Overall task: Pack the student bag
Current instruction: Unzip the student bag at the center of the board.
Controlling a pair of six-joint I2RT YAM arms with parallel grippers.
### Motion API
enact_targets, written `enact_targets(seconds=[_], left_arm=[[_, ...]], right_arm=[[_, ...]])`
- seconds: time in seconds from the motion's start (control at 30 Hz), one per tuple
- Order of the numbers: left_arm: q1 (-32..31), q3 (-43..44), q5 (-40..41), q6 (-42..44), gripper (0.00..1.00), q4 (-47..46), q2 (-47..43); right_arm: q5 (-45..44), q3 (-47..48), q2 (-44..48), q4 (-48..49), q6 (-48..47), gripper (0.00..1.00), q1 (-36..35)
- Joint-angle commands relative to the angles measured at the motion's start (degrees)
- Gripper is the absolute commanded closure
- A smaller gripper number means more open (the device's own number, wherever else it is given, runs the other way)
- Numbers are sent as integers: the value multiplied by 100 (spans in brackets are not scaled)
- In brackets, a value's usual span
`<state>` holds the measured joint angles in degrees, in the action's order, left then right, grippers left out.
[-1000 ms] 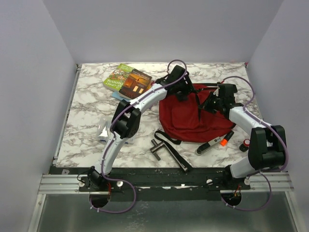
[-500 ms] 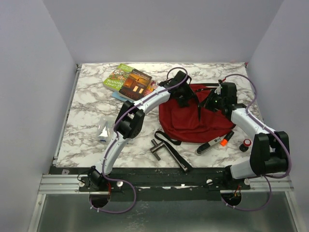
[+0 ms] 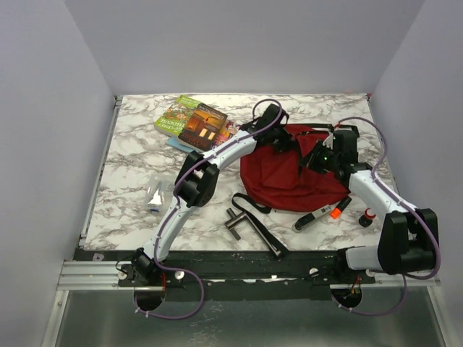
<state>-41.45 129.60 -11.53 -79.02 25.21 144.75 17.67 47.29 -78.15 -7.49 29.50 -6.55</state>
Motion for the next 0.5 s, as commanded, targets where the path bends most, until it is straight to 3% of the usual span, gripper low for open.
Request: enact_targets(seconds=[0.0,0.3,0.47], left_arm=[[114,39,-62,-195,100,-1067,-90],[209,109,-388,140,100,-1173,-230],[265,-117,-1064,621,100,-1168,-384]], right_arm=[[365,-527,422,-351,209,99,-31],[192,-1747,1334,-379,990,99,-31],[-56,-1272,941,-517,673,99,-30]])
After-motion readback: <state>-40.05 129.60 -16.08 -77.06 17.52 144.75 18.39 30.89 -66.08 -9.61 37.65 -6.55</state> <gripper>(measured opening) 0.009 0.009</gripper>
